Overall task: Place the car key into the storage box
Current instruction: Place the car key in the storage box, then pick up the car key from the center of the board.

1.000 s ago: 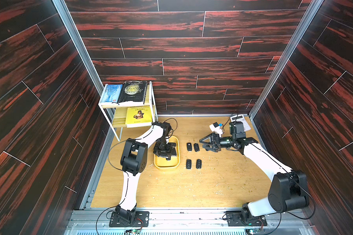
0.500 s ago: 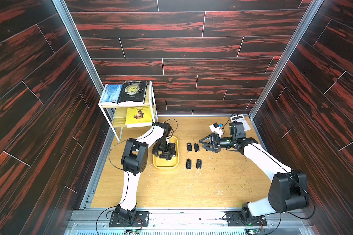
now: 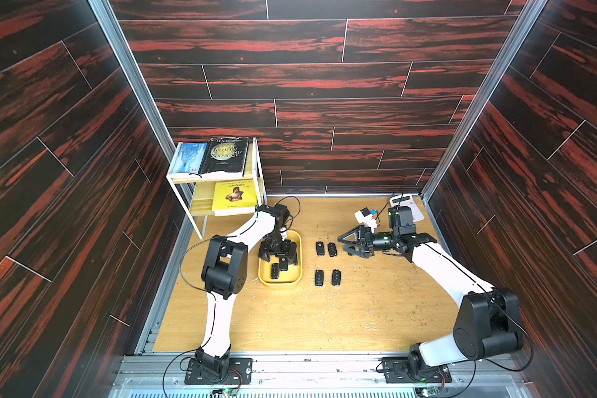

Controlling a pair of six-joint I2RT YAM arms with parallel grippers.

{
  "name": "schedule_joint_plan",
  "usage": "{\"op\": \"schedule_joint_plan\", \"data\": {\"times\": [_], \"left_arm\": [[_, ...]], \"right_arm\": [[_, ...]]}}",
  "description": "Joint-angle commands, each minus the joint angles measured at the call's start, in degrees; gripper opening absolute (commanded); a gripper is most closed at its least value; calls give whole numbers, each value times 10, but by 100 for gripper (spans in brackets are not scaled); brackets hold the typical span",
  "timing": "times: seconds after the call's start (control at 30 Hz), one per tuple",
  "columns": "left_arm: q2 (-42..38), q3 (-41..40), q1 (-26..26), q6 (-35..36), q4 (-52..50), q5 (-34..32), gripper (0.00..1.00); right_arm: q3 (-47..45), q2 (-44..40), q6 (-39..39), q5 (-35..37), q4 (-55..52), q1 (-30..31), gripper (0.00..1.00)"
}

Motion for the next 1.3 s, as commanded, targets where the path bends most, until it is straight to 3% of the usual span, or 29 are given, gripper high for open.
{"op": "schedule_joint_plan", "data": {"times": [0.0, 0.17, 0.27, 0.37, 0.47, 0.53, 0.67, 0.77, 0.83, 0.9, 1.0, 1.07, 1.17, 1.23, 1.27], "left_arm": [[-91, -4, -4, -8, 21, 3, 100], [-213, 3, -22, -19, 55, -18, 100], [-309, -40, -41, -38, 126, -37, 100], [-365, -89, -41, -82, 187, 17, 100], [-388, -126, -40, -126, 242, 102, 100], [-416, -172, -40, -168, 334, 167, 100], [-493, -273, -27, -271, 509, 177, 100], [-515, -275, -11, -286, 504, 178, 100], [-543, -284, -9, -269, 499, 159, 100], [-576, -296, -9, -293, 481, 63, 100], [-602, -268, -9, -292, 410, 20, 100], [-607, -249, -8, -286, 365, 26, 100], [-592, -236, -6, -272, 346, 94, 100], [-579, -238, -6, -266, 351, 132, 88], [-581, -243, -6, -262, 350, 120, 94]], "right_arm": [[-5, -2, -10, -8, -3, -2, 99], [3, 6, -14, -4, -10, -2, 99], [15, 12, -32, 13, -32, -3, 99], [34, 20, -60, 54, -68, -3, 99], [69, 34, -107, 159, -141, -2, 99], [104, 48, -140, 252, -197, -2, 99], [163, 77, -168, 447, -269, 2, 98], [199, 114, -180, 537, -306, 7, 99], [213, 139, -186, 557, -318, 12, 99], [221, 164, -190, 563, -323, 17, 99], [227, 190, -191, 579, -319, 26, 99], [237, 207, -190, 596, -321, 31, 99], [261, 236, -187, 621, -326, 40, 99], [279, 256, -183, 634, -331, 47, 99], [290, 267, -181, 640, -335, 50, 99]]}}
